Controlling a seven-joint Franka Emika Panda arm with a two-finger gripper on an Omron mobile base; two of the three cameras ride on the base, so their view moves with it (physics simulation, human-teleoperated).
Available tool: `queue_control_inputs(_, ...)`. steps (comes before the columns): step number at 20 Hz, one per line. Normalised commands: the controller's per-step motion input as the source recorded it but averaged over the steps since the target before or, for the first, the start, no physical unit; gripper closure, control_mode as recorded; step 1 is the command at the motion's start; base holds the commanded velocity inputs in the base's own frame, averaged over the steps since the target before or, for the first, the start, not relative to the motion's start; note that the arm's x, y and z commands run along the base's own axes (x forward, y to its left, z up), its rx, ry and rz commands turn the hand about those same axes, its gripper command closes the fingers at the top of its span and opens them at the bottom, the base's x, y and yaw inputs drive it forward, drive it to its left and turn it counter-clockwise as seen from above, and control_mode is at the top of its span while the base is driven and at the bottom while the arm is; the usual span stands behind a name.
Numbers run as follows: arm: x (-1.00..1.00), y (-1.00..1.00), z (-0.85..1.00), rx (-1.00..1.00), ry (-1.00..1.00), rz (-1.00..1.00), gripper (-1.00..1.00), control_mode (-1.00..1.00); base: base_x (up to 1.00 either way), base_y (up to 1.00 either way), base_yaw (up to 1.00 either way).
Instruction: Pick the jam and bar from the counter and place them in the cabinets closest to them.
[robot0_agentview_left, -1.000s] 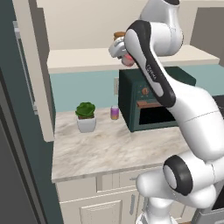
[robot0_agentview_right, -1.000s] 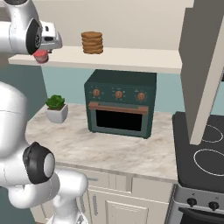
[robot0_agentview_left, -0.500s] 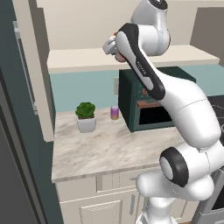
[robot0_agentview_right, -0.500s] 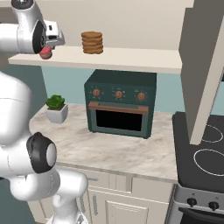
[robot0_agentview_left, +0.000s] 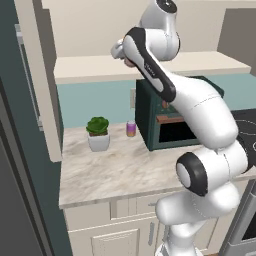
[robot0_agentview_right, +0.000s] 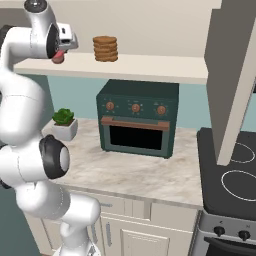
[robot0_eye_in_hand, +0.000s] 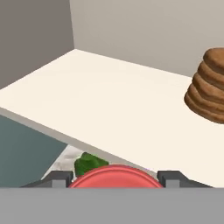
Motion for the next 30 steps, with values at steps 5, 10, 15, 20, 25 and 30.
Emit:
queue_control_inputs(5, 0.61, 0.10, 0.00, 0.00, 0.01, 0.00, 1.00, -1.00, 0.00, 0.00, 0.00)
queue_control_inputs(10, 0.60, 0.09, 0.00, 0.00, 0.06, 0.00, 1.00, -1.00, 0.00, 0.00, 0.00)
queue_control_inputs(15, 0.74, 0.07, 0.00, 0.00, 0.03, 0.00, 1.00, -1.00, 0.00, 0.00, 0.00)
queue_control_inputs(20, 0.70, 0.08, 0.00, 0.00, 0.00, 0.00, -1.00, -1.00, 0.00, 0.00, 0.00)
queue_control_inputs(25, 0.33, 0.08, 0.01, 0.00, 0.00, 0.00, -1.00, -1.00, 0.00, 0.00, 0.00)
queue_control_inputs(30, -0.01, 0.13, 0.18, 0.00, 0.02, 0.00, -1.00, -1.00, 0.00, 0.00, 0.00)
